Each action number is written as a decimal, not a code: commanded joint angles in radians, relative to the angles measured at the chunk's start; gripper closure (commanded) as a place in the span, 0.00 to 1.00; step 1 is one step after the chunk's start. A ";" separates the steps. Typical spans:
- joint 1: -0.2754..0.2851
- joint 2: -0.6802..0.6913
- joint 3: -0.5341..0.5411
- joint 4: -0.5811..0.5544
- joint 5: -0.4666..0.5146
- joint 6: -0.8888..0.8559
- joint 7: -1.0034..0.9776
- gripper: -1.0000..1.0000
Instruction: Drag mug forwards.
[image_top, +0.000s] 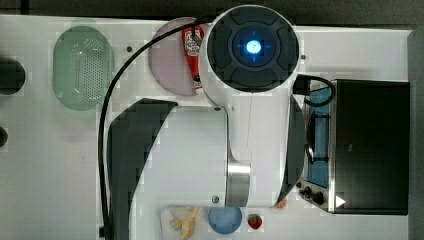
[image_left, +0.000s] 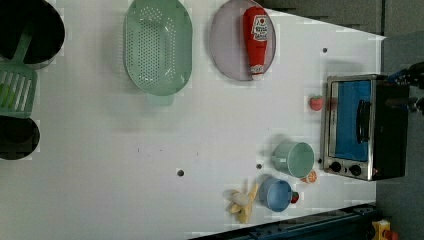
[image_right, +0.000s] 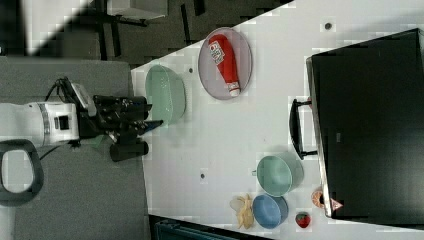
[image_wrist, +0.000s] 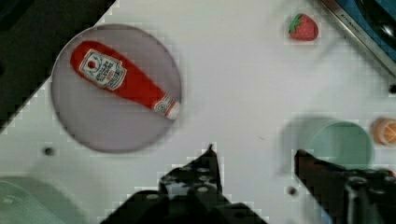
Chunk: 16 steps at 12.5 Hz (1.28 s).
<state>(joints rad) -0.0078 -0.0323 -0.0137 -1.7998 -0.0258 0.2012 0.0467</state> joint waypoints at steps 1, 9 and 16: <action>-0.017 -0.427 -0.061 -0.240 -0.018 -0.203 0.003 0.21; -0.024 -0.346 -0.111 -0.432 -0.018 0.034 0.009 0.00; -0.048 -0.133 -0.145 -0.635 -0.018 0.420 0.363 0.00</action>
<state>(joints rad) -0.0407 -0.1232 -0.1406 -2.4531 -0.0190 0.6001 0.2786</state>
